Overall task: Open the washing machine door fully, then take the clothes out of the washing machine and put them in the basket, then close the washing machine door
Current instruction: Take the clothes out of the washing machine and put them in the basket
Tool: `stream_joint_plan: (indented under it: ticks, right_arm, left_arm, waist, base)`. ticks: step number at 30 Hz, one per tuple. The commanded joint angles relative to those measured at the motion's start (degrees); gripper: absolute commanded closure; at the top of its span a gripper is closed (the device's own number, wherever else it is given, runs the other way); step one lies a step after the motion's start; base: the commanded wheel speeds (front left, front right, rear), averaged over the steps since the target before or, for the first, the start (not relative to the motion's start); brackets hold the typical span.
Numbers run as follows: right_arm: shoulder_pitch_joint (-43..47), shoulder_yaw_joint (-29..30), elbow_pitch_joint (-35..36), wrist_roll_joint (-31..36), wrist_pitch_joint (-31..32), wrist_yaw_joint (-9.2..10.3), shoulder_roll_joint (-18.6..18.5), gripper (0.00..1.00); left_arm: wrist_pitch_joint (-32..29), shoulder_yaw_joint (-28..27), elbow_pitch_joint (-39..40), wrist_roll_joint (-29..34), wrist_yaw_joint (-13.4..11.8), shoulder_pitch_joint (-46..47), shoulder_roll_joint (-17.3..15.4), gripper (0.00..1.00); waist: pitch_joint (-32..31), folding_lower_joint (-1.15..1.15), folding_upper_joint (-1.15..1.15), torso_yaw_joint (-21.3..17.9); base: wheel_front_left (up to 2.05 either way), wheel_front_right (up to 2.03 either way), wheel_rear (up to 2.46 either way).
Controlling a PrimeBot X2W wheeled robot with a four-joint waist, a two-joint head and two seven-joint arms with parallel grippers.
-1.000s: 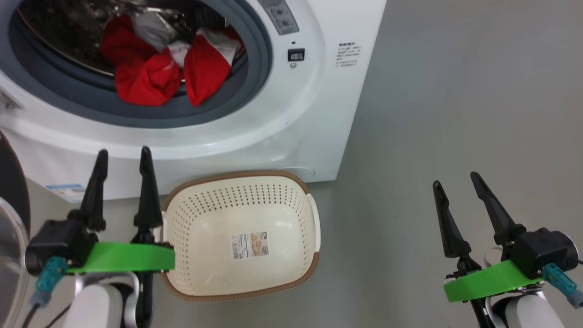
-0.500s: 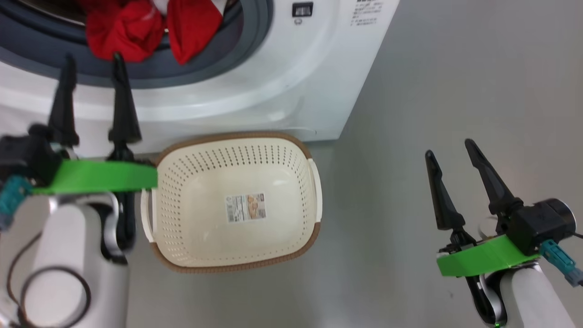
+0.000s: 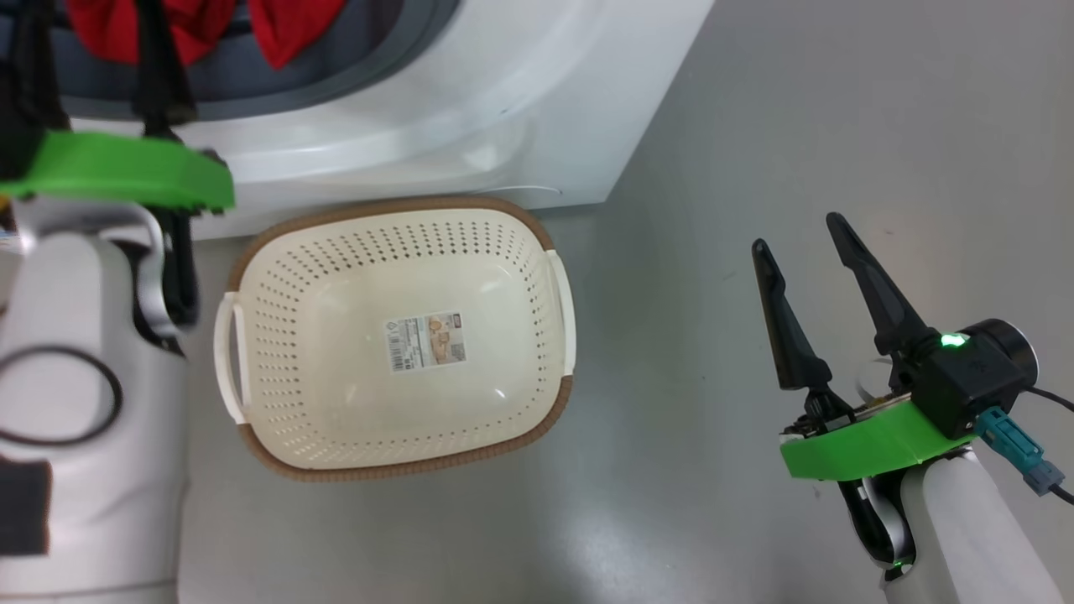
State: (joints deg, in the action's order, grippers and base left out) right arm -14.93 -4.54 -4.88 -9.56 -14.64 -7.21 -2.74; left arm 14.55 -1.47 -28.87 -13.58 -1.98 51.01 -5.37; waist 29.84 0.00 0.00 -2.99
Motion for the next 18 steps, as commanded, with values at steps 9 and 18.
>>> stream_joint_plan:
  ticks: [9, 18]
  right_arm:
    - [-1.58, -2.52, 0.9, -1.42, -0.36, -0.28, -0.14, 0.0]
    - [-2.24, -3.83, 0.79, -2.39, -0.36, -0.28, -0.14, 0.0]
  left_arm:
    - [-1.84, 0.77, -11.23, 2.38, -0.13, 10.62, -5.04, 0.0]
    - [-6.39, 5.38, -21.68, 8.11, -2.22, 18.28, -9.37, 0.0]
  waist:
    - [2.61, 0.0, 0.0, -2.41]
    - [3.95, 0.0, 0.0, -4.06]
  base:
    - [0.0, 0.0, 0.0]
    - [0.0, 0.0, 0.0]
